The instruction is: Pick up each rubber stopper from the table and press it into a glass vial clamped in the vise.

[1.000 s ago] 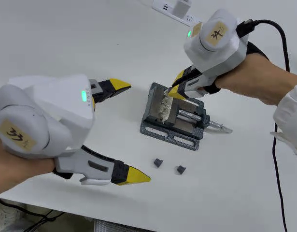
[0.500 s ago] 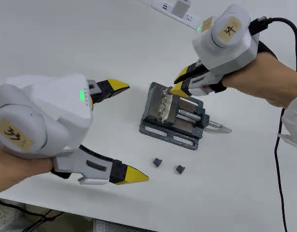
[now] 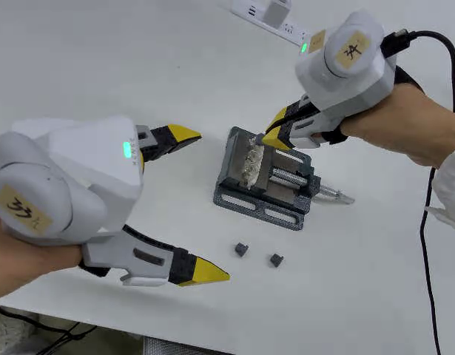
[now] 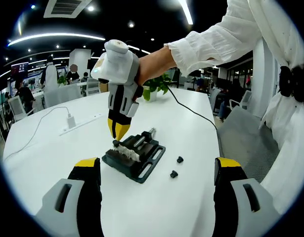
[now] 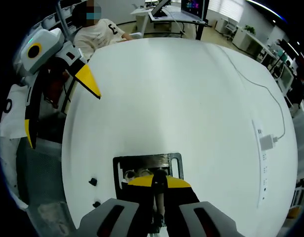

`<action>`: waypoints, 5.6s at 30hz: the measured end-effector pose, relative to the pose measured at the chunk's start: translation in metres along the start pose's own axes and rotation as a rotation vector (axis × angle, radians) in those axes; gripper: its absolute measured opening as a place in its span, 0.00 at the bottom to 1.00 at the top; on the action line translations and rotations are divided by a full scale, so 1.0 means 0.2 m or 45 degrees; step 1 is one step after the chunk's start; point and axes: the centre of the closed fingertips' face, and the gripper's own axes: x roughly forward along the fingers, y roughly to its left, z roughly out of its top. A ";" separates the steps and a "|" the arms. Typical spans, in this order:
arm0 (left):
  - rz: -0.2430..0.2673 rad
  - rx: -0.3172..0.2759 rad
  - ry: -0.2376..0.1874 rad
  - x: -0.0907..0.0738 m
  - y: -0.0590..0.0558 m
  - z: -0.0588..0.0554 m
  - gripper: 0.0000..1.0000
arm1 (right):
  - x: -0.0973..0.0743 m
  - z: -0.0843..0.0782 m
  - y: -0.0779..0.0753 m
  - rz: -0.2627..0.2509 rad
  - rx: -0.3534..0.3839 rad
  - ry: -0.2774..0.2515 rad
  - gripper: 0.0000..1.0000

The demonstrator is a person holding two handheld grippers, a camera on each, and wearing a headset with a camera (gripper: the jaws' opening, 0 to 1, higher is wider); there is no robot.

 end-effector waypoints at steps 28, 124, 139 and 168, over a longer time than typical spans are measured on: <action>0.010 -0.009 -0.011 0.00 0.01 0.01 0.94 | 0.04 -0.01 -0.03 0.011 -0.029 0.022 0.01; 0.038 0.051 0.008 -0.06 0.00 0.08 0.91 | 0.08 -0.02 -0.05 0.034 0.057 0.099 0.00; 0.053 0.064 0.027 -0.09 -0.01 0.09 0.91 | 0.07 -0.02 -0.04 -0.016 0.027 0.056 0.00; 0.073 0.071 0.045 -0.12 0.00 0.08 0.91 | 0.04 -0.04 -0.03 -0.039 0.046 -0.008 0.07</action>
